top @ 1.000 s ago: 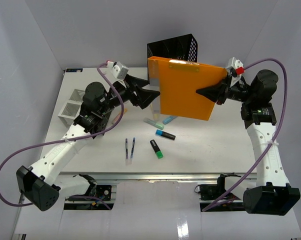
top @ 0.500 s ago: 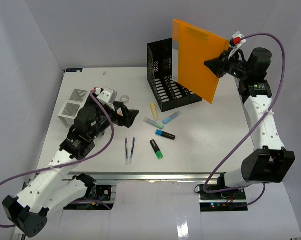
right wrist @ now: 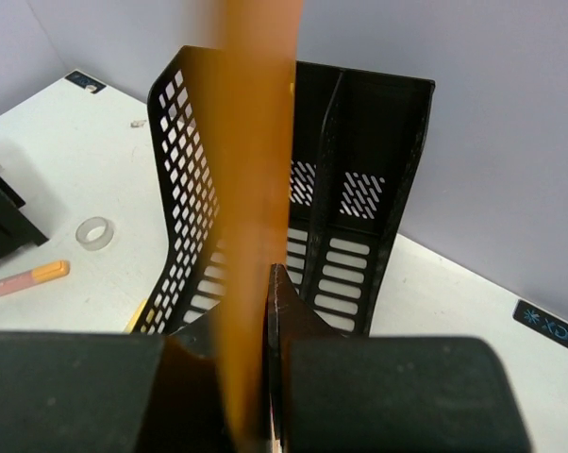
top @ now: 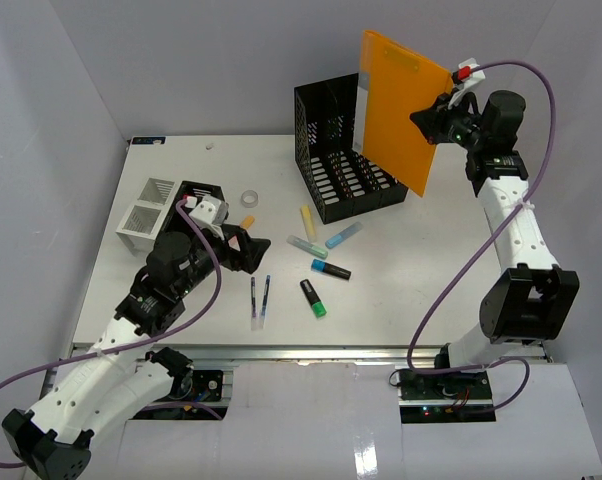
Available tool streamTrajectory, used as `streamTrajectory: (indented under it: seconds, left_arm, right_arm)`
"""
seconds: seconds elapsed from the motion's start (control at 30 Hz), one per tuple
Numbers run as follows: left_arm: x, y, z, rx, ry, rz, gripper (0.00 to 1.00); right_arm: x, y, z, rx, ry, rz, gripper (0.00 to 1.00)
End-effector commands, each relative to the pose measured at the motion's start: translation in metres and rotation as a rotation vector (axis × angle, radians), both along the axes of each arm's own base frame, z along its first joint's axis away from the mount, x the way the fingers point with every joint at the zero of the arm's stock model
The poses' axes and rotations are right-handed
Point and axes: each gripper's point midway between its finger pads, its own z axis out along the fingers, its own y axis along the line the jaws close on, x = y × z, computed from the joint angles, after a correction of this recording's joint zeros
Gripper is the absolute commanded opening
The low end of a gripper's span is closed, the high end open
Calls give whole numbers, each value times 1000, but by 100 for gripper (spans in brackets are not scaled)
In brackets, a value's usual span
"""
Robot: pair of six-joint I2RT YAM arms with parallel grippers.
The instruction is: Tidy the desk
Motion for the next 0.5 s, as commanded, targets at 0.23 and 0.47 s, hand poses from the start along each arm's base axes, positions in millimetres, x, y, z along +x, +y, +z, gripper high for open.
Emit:
streamTrajectory:
  seconds: [0.23, 0.47]
  left_arm:
    - [-9, 9, -16, -22, 37, 30, 94]
    - [-10, 10, -22, -22, 51, 37, 94]
  right_arm:
    - [47, 59, 27, 23, -169, -26, 8]
    - [62, 68, 31, 55, -224, -104, 8]
